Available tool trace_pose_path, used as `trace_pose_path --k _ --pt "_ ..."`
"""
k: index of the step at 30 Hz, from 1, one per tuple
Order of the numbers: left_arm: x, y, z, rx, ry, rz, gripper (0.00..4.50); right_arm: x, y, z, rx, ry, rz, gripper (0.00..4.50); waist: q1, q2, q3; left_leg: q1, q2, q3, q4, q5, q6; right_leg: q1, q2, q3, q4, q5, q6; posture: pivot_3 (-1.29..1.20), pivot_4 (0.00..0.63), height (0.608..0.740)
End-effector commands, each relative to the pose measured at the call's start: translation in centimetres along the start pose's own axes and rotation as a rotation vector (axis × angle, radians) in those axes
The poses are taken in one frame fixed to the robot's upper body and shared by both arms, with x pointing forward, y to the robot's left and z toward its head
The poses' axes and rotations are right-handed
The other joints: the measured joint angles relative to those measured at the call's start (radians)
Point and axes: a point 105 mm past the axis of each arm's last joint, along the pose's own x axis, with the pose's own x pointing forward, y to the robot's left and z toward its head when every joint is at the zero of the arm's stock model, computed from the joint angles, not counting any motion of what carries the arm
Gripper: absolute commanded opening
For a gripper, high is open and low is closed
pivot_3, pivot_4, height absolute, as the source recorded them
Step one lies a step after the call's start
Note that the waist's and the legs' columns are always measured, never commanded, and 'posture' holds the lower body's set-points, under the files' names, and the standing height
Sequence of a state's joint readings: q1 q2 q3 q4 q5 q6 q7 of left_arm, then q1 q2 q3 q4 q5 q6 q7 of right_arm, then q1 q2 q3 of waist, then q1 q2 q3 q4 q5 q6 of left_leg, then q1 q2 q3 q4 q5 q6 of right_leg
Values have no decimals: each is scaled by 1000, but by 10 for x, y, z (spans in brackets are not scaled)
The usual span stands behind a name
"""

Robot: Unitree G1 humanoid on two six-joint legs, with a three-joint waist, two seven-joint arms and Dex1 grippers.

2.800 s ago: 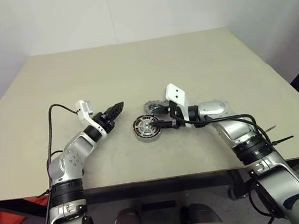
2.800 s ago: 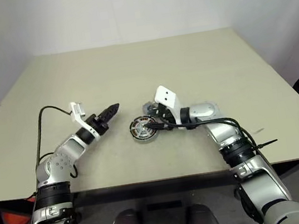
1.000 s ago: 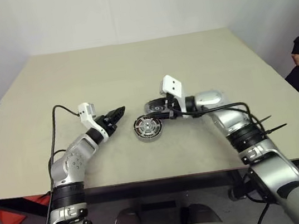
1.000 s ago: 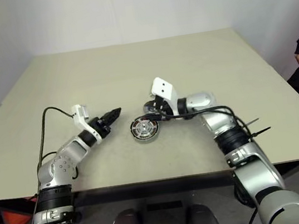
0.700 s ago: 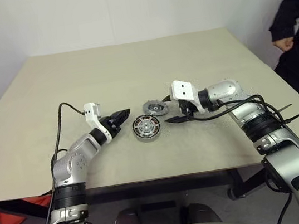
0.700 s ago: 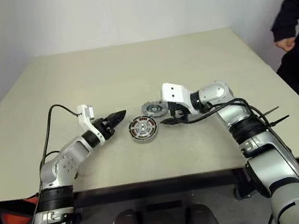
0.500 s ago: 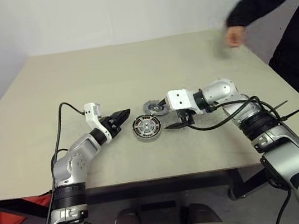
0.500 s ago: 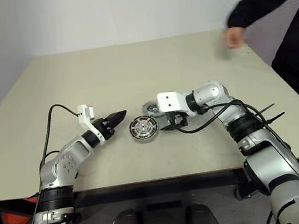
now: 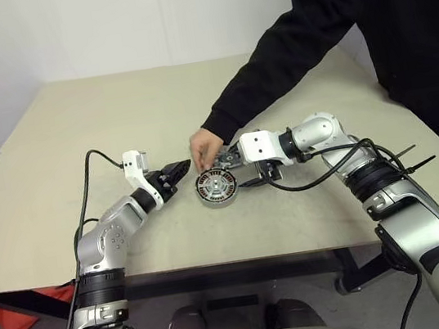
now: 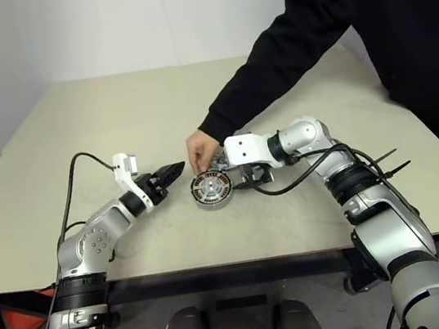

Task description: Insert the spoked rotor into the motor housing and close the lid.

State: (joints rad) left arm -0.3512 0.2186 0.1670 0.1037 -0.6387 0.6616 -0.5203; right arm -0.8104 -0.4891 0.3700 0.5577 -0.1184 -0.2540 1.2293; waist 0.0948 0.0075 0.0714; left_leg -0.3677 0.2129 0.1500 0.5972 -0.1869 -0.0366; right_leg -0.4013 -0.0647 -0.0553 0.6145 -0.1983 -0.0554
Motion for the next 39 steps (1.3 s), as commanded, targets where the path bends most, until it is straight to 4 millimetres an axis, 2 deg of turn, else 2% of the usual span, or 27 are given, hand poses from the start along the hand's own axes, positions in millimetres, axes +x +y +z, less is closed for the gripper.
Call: trace_pose_path --k 1,27,33,39 --pt "0 -5 15 39 -37 -25 2413 -5 -8 7 -28 -17 -35 4476 0 0 0 0 0 0 0 0 0 0 0 0 0 0 0 0 0 740" --pt "-1 -1 16 54 -42 -6 2413 -4 -10 4 0 -19 -80 4476 0 0 0 0 0 0 0 0 0 0 0 0 0 0 0 0 0 740" --pt "1 -6 17 23 -55 -32 2413 -6 -15 -8 47 23 -132 4476 0 0 0 0 0 0 0 0 0 0 0 0 0 0 0 0 0 740" --pt "3 -22 29 -78 -124 -113 2413 -23 -34 -44 89 181 -282 4476 1 0 0 0 -1 0 1 0 0 0 0 0 0 0 0 0 0 740"
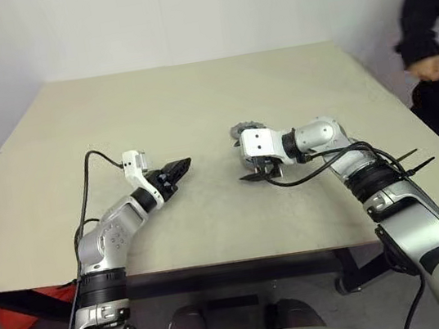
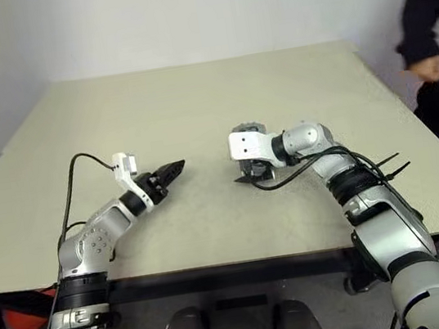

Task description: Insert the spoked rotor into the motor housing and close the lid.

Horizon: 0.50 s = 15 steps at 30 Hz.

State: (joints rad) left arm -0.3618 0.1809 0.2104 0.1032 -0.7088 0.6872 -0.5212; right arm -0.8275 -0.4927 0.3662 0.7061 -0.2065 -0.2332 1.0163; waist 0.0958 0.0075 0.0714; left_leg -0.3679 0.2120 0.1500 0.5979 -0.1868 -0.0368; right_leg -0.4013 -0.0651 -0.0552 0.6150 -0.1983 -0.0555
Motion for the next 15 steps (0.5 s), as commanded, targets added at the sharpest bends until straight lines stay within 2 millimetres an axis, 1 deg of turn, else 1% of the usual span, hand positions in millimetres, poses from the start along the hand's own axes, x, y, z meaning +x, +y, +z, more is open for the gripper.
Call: trace_pose_path --k 1,4,9,12,15 --pt "3 -16 21 15 -63 -63 2413 -16 -26 -9 2 44 -116 4476 -1 0 0 0 0 0 0 0 0 0 0 0 0 0 0 0 0 740" --pt "3 -14 18 22 -49 -54 2413 -26 -31 -20 28 78 -141 4476 -1 0 0 0 0 0 0 0 0 0 0 0 0 0 0 0 0 740" --pt "4 -15 17 25 -40 -64 2413 -42 -37 -36 32 148 -149 4476 3 0 0 0 -1 0 1 0 0 0 -1 0 1 0 0 0 0 740" --pt "6 -18 17 23 -31 -79 2413 -48 -41 -41 32 174 -158 4476 0 0 0 0 -3 0 1 0 0 0 -4 0 2 0 0 0 0 740" --pt "8 -22 15 10 -20 -99 2413 -50 -41 -43 30 181 -152 4476 -2 0 0 0 -3 0 1 0 0 0 -4 0 3 0 0 0 0 740"
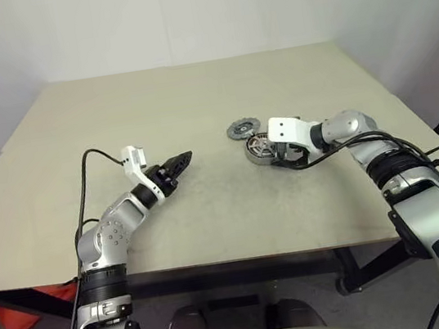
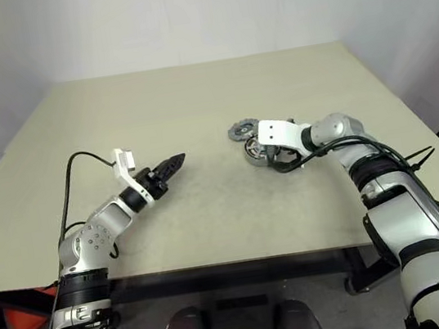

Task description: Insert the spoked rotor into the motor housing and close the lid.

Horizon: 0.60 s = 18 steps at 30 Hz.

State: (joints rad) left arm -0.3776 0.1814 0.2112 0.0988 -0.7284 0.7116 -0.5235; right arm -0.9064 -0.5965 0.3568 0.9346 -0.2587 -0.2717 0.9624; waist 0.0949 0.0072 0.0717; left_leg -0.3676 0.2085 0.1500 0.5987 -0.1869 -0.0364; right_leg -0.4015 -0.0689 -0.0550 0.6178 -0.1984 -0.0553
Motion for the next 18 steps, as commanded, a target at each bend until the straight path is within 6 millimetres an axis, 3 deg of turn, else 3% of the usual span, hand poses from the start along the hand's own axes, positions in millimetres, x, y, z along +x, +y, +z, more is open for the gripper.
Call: trace_pose_path --k 1,10,18 --pt "6 -18 11 20 -19 -76 2413 -11 -21 12 -40 -30 -62 4476 -2 0 0 0 0 0 0 0 0 0 0 0 0 0 0 0 0 740" --pt "5 -15 7 30 29 -61 2413 -7 -6 22 -103 -68 53 4476 -1 0 0 -1 0 0 0 0 1 -2 0 0 1 0 0 0 0 740" --pt "4 -15 -4 20 111 -50 2413 -3 -10 23 -170 -10 97 4476 -3 0 0 -1 0 0 0 0 0 -2 0 0 1 0 0 0 0 740"
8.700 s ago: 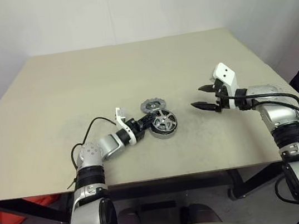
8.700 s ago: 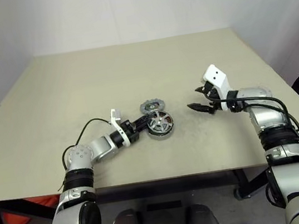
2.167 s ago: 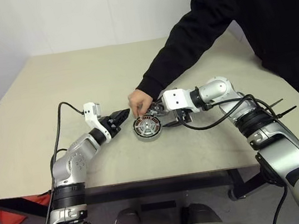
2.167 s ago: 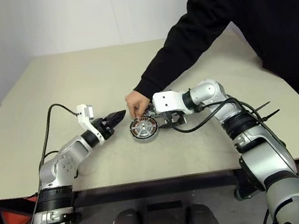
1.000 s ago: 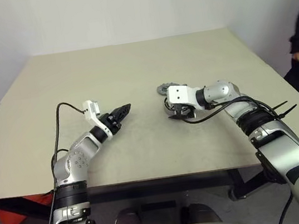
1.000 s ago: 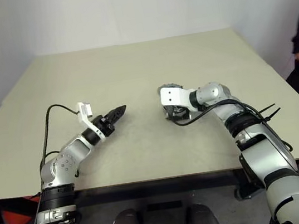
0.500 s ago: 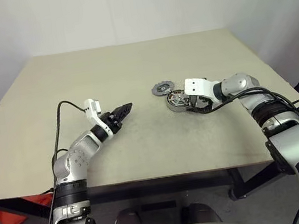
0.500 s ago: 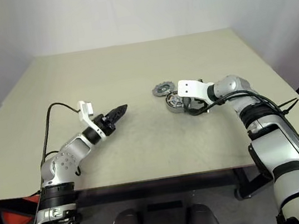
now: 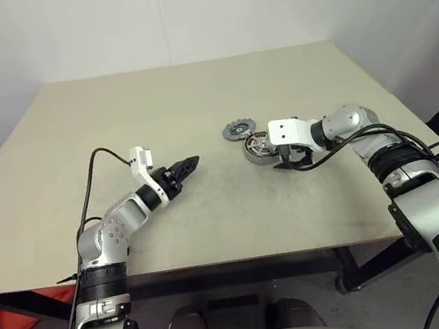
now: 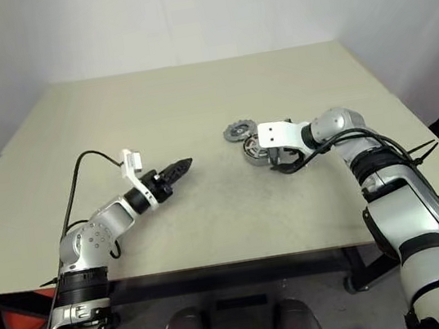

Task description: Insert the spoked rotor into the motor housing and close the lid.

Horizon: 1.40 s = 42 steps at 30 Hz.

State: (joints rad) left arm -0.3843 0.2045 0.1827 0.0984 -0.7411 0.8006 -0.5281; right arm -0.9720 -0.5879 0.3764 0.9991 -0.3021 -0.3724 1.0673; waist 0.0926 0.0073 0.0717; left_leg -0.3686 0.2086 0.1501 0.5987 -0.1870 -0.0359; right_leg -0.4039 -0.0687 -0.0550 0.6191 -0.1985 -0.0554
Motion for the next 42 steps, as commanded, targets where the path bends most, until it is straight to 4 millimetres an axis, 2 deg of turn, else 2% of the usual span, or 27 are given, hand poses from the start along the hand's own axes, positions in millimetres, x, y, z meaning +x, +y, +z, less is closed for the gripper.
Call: trace_pose_path --k 1,8,26,37,40,42 --pt "3 -10 5 50 33 -18 2413 -1 -13 11 -64 5 -8 4476 0 0 0 0 0 0 0 0 0 0 0 0 0 0 0 0 0 740" --pt "3 -7 -1 57 77 16 2413 6 -15 11 -61 42 18 4476 0 0 0 -1 0 0 0 0 0 -1 0 0 0 0 0 0 0 740" --pt "2 -5 -1 71 67 23 2413 -3 -29 1 -32 120 -32 4476 -1 0 0 -1 0 0 0 0 0 -1 0 0 1 0 0 0 0 740" --pt "1 -4 0 72 60 32 2413 1 -14 -6 -26 137 43 4476 -1 0 0 -1 0 0 0 0 0 -1 0 0 1 0 0 0 0 740" --pt "1 -4 0 72 59 33 2413 4 -10 -8 -20 139 61 3907 -1 0 0 -1 0 0 0 0 0 -1 0 0 1 0 0 0 0 740" --pt "1 -4 0 72 58 35 2413 6 -8 -8 -19 138 69 3184 -1 0 0 -1 0 0 0 0 0 -1 0 0 1 0 0 0 0 740"
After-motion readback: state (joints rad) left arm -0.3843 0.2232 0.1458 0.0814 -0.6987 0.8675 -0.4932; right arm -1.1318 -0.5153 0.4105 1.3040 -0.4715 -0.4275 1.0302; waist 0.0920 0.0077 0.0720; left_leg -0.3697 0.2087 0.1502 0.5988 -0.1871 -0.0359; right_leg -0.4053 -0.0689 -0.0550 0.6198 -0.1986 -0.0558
